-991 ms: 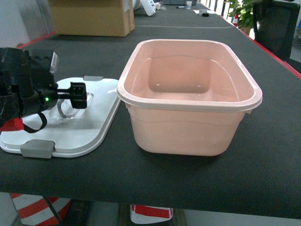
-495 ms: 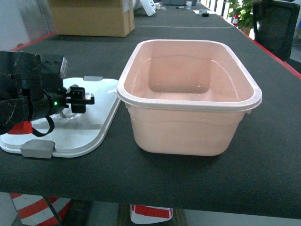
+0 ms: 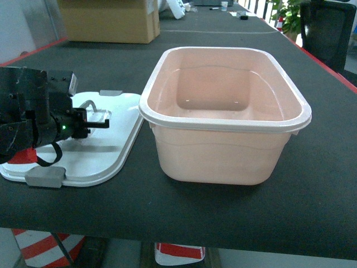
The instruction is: Pick capacitor and pack into box
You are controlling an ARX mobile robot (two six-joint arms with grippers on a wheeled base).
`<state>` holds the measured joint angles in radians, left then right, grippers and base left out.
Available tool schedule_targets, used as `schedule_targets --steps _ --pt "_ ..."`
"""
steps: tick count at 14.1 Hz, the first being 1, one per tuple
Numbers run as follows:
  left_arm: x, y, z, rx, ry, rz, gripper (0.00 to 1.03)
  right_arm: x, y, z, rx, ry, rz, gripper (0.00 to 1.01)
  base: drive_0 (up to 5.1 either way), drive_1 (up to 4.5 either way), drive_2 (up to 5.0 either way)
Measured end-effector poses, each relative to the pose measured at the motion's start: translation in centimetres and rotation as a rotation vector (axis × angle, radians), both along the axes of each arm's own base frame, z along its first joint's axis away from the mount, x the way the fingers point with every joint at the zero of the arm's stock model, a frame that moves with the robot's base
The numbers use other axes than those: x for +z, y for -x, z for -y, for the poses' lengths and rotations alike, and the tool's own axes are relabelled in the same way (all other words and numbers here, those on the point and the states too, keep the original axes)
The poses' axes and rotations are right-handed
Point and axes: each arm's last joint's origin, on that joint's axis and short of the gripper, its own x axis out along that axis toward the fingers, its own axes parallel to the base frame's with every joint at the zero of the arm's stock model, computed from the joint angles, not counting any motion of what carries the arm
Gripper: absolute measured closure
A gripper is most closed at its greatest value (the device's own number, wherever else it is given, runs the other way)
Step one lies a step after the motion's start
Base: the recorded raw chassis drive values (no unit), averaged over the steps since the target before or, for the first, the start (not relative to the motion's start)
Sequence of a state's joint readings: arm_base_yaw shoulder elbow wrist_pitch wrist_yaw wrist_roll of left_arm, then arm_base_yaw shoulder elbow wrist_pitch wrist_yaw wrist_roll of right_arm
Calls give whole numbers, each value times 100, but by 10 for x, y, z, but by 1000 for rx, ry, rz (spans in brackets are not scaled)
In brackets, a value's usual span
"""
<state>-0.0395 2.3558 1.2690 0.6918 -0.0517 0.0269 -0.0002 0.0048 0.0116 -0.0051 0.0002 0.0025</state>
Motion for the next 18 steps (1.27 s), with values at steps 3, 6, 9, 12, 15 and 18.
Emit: schedule_targets --steps 3,6,9,12,15,18 --pt "2 -1 0 4 -2 22 101 0 0 0 0 0 0 3 0 0 0" --pt "127 3 -7 115 -29 259 101 0 0 0 0 0 0 3 0 0 0" --pt "173 22 50 116 -36 329 101 0 0 0 0 0 0 3 0 0 0" --pt "173 43 128 21 -29 310 101 0 0 0 0 0 0 3 0 0 0" --pt "190 59 196 -23 -3 319 101 0 0 0 0 0 0 3 0 0 0" --pt "181 63 231 -11 6 292 101 0 0 0 0 0 0 3 0 0 0"
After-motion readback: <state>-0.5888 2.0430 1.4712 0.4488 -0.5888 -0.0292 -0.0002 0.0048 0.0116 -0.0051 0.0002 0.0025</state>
